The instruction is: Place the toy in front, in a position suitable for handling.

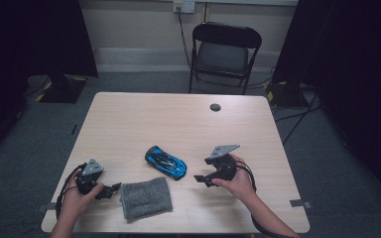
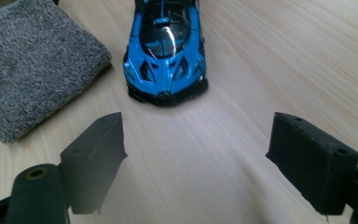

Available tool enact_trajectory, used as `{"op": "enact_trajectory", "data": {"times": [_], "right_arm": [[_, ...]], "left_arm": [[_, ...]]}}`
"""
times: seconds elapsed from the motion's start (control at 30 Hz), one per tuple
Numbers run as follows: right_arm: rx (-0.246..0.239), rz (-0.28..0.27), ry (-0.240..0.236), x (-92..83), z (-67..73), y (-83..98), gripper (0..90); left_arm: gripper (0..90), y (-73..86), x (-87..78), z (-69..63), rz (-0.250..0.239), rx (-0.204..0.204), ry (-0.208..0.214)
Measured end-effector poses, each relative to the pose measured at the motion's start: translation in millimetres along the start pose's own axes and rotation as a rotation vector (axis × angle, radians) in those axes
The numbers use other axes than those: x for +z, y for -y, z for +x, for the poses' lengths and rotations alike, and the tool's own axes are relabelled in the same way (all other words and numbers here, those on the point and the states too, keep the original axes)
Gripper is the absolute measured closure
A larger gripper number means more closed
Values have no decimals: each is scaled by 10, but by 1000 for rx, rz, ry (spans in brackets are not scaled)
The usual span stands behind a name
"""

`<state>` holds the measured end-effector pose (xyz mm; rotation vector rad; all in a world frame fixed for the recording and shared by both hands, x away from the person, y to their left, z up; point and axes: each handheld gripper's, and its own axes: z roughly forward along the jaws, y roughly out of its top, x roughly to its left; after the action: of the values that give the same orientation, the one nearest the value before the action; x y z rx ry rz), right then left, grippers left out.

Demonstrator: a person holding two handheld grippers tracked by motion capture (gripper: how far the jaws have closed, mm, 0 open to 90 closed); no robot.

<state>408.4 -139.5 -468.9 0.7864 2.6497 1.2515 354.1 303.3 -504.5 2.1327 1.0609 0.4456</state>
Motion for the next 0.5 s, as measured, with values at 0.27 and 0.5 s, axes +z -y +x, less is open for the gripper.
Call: {"op": "enact_trajectory", "data": {"times": [0.27,0.5], "right_arm": [[-31,17,-24,131,85,-153,169],[-31,22,-28,223,121,-268,162]], "left_arm": [[48,0,0,0,0,0,0],[49,0,0,0,0,0,0]]}}
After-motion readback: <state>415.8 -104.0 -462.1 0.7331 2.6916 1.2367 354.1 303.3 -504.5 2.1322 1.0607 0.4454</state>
